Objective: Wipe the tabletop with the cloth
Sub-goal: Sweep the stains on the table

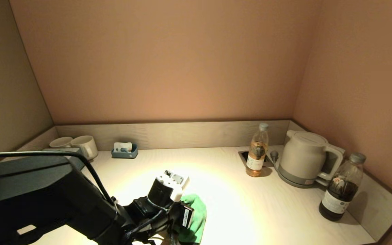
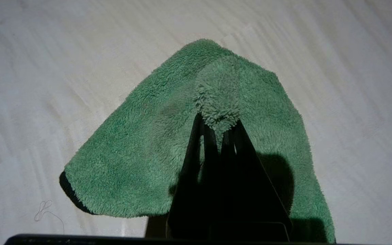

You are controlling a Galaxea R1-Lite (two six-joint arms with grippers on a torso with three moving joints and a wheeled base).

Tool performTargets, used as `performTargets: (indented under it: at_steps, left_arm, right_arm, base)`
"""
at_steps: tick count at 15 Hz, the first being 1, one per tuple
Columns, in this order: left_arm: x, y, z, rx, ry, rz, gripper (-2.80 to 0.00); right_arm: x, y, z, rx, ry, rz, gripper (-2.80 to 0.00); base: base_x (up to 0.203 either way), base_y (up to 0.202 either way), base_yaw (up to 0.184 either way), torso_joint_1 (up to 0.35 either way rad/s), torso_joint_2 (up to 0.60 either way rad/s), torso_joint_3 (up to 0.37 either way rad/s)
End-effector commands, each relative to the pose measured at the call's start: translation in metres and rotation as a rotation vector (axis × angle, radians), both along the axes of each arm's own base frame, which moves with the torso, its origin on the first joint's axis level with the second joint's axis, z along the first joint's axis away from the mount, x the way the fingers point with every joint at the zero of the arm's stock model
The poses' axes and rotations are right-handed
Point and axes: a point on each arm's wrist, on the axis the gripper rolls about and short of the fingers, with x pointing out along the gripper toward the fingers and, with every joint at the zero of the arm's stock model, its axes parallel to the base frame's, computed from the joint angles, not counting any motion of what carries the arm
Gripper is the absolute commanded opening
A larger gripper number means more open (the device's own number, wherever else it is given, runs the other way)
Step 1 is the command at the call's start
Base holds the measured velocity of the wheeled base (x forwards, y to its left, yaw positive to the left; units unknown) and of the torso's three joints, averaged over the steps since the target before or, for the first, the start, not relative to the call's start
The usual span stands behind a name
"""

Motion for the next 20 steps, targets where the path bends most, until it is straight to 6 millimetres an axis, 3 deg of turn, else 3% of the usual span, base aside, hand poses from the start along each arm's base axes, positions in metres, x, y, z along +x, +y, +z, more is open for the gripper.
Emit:
performTargets:
  at_steps: [1,11,14,16,18,20]
  left_arm:
    - [-0.003,0.004,-0.034,0.076,0.038,0.01,-2.8]
    - [-0.007,0.015,-0.039,0.099,0.065,0.03,-2.8]
    - [0.01,0.03,-0.039,0.122,0.043,0.12,-2.8]
    - [0.01,0.03,-0.039,0.122,0.043,0.12,-2.8]
    - [0.003,0.047,-0.043,0.184,0.053,0.184,-2.8]
    - [-0.006,0.047,-0.04,0.196,0.05,0.178,-2.8]
  right_arm:
    - [0.0,0.0,0.0,0.0,0.0,0.001,-2.8]
    - [0.0,0.0,0.0,0.0,0.0,0.001,-2.8]
    - [0.0,0.0,0.0,0.0,0.002,0.001,-2.8]
    - [0.0,0.0,0.0,0.0,0.002,0.0,-2.8]
    - [0.0,0.0,0.0,0.0,0.0,0.001,-2.8]
    - [0.0,0.0,0.0,0.0,0.0,0.001,-2.8]
  base:
    - [0.0,0.0,0.0,0.0,0.0,0.0]
    - [0.0,0.0,0.0,0.0,0.0,0.0]
    - [0.0,0.0,0.0,0.0,0.0,0.0]
    - [0.0,0.0,0.0,0.0,0.0,0.0]
    - [0.0,0.0,0.0,0.0,0.0,0.0]
    - [0.0,0.0,0.0,0.0,0.0,0.0]
